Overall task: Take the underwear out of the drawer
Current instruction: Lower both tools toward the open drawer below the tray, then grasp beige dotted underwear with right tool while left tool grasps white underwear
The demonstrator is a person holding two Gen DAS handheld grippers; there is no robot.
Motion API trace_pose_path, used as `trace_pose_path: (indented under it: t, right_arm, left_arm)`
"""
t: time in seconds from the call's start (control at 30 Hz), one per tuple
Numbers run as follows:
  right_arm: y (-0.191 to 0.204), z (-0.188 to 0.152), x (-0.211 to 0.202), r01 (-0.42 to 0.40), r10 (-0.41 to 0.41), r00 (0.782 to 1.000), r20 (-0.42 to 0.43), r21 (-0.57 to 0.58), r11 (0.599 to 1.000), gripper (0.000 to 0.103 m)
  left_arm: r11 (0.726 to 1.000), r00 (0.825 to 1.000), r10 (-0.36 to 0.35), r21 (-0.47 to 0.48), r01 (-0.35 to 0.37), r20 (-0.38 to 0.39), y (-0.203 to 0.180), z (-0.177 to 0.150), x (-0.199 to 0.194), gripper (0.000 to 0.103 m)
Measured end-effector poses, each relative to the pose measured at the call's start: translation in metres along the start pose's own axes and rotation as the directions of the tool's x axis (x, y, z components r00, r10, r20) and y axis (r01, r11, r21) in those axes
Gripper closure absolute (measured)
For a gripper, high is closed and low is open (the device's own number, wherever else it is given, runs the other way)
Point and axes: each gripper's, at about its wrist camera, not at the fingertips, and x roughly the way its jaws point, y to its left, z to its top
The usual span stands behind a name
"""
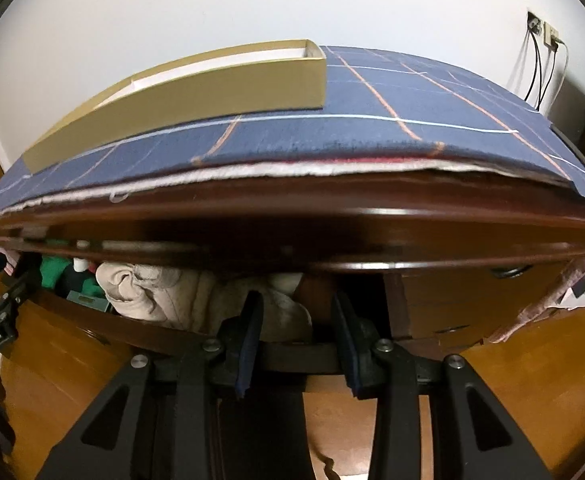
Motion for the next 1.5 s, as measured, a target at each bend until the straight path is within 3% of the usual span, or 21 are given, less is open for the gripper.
trace_pose_path:
  t: [0.27,0.43,0.6,0.73,0.83,0.9,1.03,1.17,1.33,1.43,1.5]
  right_arm:
    - [0.000,-0.028,-0.020,-0.049,0.050,0.994,-0.095,0.016,0.999,0.065]
    - [-0.003,-0.047,-0.014,-0.082,0.092,0.978,-0.187,0.059,0.995,0.064]
    - [0.001,-0.070,-0.030,-0.061,0.066,0.980,-0.186,0.028,0.998,0.063]
    - [0.002,-0.082,-0.035,-0.077,0.079,0.977,-0.200,0.021,0.997,0.049]
    - [0.003,-0.090,-0.042,-0.075,0.078,0.978,-0.193,0.023,0.997,0.047]
    - [0.004,-0.090,-0.044,-0.077,0.076,0.979,-0.187,0.002,0.997,0.047]
    - [-0.002,-0.087,-0.043,-0.080,0.080,0.973,-0.215,0.008,0.997,0.047]
    - [-0.001,-0.084,-0.047,-0.098,0.100,0.970,-0.222,0.019,0.995,0.047]
    - [-0.008,-0.070,-0.065,-0.232,0.246,0.956,-0.158,0.101,0.967,0.047]
    - [-0.008,-0.058,-0.076,-0.263,0.269,0.955,-0.121,0.070,0.962,0.046]
    - [-0.003,-0.053,-0.073,-0.302,0.308,0.940,-0.145,0.058,0.951,0.043]
  left_arm:
    - [0.997,0.998,-0.054,0.047,0.055,-0.022,0.004,-0.013,-0.011,0.002]
    - [0.995,0.998,-0.051,0.089,0.055,-0.042,-0.001,-0.021,-0.016,0.002]
    - [0.993,0.995,-0.068,0.089,0.075,-0.071,0.000,-0.034,-0.024,0.002]
    - [0.990,0.993,-0.063,0.119,0.074,-0.100,-0.001,-0.053,-0.031,0.002]
    - [0.987,0.993,-0.078,0.133,0.090,-0.093,0.003,-0.061,-0.042,0.002]
    - [0.985,0.993,-0.061,0.156,0.075,-0.097,0.002,-0.066,-0.044,0.001]
    - [0.989,0.985,-0.106,0.088,0.119,-0.135,0.014,-0.067,-0.045,0.002]
    - [0.985,0.989,-0.111,0.119,0.123,-0.100,0.016,-0.063,-0.051,0.002]
    - [0.961,0.982,-0.188,0.202,0.191,-0.037,0.004,-0.036,-0.064,0.002]
    - [0.940,0.973,-0.229,0.253,0.227,-0.022,-0.003,-0.024,-0.071,0.002]
    - [0.924,0.970,-0.242,0.298,0.241,-0.035,-0.014,-0.020,-0.070,0.002]
